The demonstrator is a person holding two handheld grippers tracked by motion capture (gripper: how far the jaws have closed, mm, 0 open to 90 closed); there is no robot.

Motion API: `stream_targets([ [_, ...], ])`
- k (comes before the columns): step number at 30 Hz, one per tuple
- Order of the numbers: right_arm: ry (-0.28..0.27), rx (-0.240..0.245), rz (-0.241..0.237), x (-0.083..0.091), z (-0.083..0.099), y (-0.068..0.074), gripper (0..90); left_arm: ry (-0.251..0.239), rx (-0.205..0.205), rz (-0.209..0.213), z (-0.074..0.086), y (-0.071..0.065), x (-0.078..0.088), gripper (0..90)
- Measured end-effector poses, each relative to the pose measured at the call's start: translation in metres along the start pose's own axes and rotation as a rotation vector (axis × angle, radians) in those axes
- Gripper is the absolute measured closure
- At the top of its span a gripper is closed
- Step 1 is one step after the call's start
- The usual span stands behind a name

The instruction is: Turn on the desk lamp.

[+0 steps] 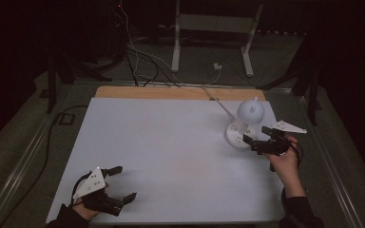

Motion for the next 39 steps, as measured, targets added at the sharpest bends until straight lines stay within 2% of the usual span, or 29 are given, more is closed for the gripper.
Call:
stream_targets([
  [3, 0.013, -0.016, 0.005, -0.001, 0.002, -0.003, 6.4, 0.000, 0.002, 0.000, 0.000, 0.000, 0.000, 0.4],
  [5, 0.022, -0.053, 0.004, -0.002, 0.003, -0.007, 13.4, 0.004, 0.001, 0.000, 0.001, 0.000, 0.000, 0.4],
  [7, 0.035, -0.062, 0.029, -0.003, 0.004, -0.011, 17.0, 0.003, 0.002, 0.001, 0.000, 0.000, -0.001, 0.5],
  [8, 0.042, -0.078, 0.036, -0.003, 0.005, -0.015, 21.5, 0.005, 0.003, 0.001, 0.001, 0.000, -0.001, 0.4],
  [11, 0.051, -0.096, 0.041, -0.005, 0.007, -0.019, 25.1, 0.009, 0.001, 0.003, 0.001, -0.001, -0.001, 0.5],
  [14, 0.060, -0.099, 0.052, -0.006, 0.009, -0.021, 26.4, 0.006, 0.003, 0.003, 0.001, -0.001, -0.001, 0.4],
  [16, 0.078, -0.087, 0.080, -0.009, 0.012, -0.023, 31.5, 0.009, 0.000, 0.002, 0.001, -0.001, -0.001, 0.4],
  [19, 0.095, -0.086, 0.092, -0.011, 0.014, -0.024, 39.9, 0.006, 0.003, 0.003, 0.001, -0.001, -0.001, 0.4],
  [20, 0.095, -0.086, 0.092, -0.011, 0.014, -0.024, 39.9, 0.007, 0.002, 0.003, 0.001, 0.000, -0.001, 0.4],
  [22, 0.098, -0.090, 0.102, -0.011, 0.015, -0.024, 45.4, 0.010, 0.000, 0.002, 0.001, -0.001, -0.001, 0.4],
  [23, 0.105, -0.091, 0.110, -0.010, 0.015, -0.025, 52.2, 0.010, 0.000, 0.002, 0.001, -0.001, -0.001, 0.4],
  [24, 0.105, -0.091, 0.110, -0.010, 0.015, -0.025, 52.2, 0.007, 0.000, 0.003, 0.001, -0.001, -0.001, 0.4],
  [25, 0.102, -0.093, 0.121, -0.010, 0.015, -0.027, 58.3, 0.006, 0.002, 0.003, 0.001, -0.001, -0.001, 0.4],
  [26, 0.102, -0.093, 0.121, -0.010, 0.015, -0.027, 58.3, 0.006, 0.003, 0.003, 0.001, 0.000, -0.001, 0.4],
  [28, 0.105, -0.093, 0.127, -0.009, 0.016, -0.029, 65.0, 0.010, 0.000, 0.002, 0.002, -0.001, -0.001, 0.4],
  [29, 0.113, -0.097, 0.124, -0.010, 0.017, -0.030, 72.0, 0.010, 0.000, 0.003, 0.001, -0.001, -0.001, 0.4],
  [30, 0.113, -0.097, 0.124, -0.010, 0.017, -0.030, 72.0, 0.008, 0.002, 0.003, 0.001, -0.001, -0.001, 0.4],
  [31, 0.113, -0.094, 0.135, -0.010, 0.018, -0.031, 77.2, 0.007, 0.003, 0.003, 0.001, -0.001, -0.001, 0.4],
  [33, 0.117, -0.092, 0.136, -0.010, 0.018, -0.032, 79.6, 0.009, 0.002, 0.002, 0.001, -0.001, -0.001, 0.4],
  [34, 0.120, -0.074, 0.153, -0.011, 0.019, -0.033, 85.1, 0.010, 0.001, 0.002, 0.001, -0.001, -0.001, 0.5],
  [37, 0.119, -0.064, 0.169, -0.012, 0.021, -0.034, 89.7, 0.008, 0.003, 0.002, 0.001, 0.000, -0.001, 0.4],
  [39, 0.114, -0.064, 0.169, -0.012, 0.022, -0.034, 89.8, 0.009, 0.002, 0.003, 0.002, -0.001, -0.001, 0.5],
])
Point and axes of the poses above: each handheld gripper's, and its own axes: x roughly backward along the jaws, z roughly out of its underside, y roughly to its left, the point moved 10 cm from there along -x, roughly forward along the jaws, and after that the axes turned 5 degrees about z, right-handed, at the moved point
